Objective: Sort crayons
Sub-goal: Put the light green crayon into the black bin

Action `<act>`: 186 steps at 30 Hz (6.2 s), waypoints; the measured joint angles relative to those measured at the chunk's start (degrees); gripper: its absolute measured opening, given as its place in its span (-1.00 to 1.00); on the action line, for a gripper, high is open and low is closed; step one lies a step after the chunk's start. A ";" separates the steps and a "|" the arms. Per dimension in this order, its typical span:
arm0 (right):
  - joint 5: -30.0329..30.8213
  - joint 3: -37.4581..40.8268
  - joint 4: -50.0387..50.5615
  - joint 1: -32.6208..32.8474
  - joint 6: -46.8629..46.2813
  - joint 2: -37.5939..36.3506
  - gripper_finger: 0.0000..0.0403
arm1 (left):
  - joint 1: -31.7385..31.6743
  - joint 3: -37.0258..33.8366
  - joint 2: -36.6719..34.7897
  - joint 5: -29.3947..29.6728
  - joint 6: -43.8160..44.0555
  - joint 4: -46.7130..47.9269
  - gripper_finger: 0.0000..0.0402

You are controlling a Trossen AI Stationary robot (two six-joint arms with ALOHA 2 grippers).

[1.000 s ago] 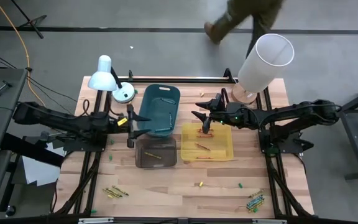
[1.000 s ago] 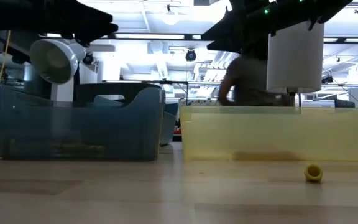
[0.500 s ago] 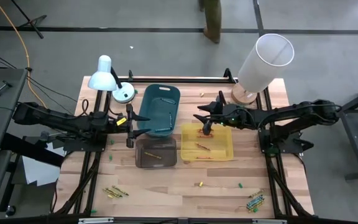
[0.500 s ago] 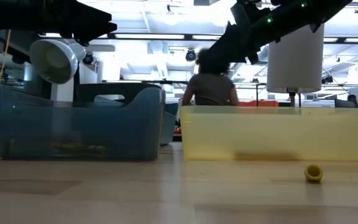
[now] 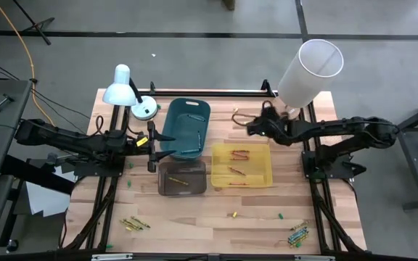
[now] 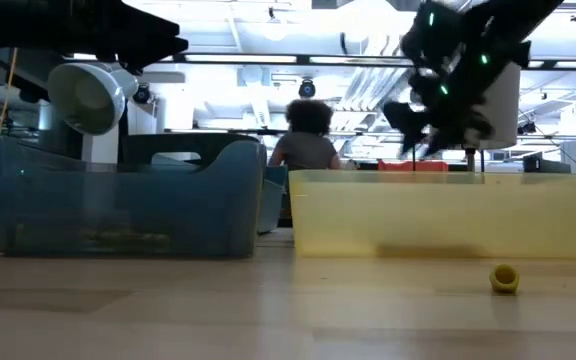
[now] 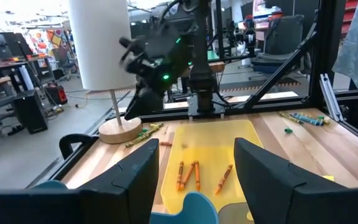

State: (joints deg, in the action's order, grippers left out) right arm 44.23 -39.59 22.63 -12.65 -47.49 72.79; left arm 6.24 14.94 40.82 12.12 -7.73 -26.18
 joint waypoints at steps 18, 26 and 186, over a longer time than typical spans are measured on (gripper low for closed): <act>-7.48 10.19 16.96 -12.00 -18.22 0.00 -0.01 | 0.00 0.00 0.02 0.02 0.00 0.91 -0.03; -8.55 13.61 12.15 -14.35 -18.07 0.00 -0.01 | 0.01 0.00 0.02 0.00 0.02 0.91 -0.03; -13.11 13.94 -1.88 -14.44 -3.58 8.85 -0.69 | 0.17 0.02 0.04 0.01 0.15 2.35 -0.03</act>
State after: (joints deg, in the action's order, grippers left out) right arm 31.12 -25.65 20.75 -27.09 -51.07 81.65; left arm 6.42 14.96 40.86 12.13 -7.57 -23.83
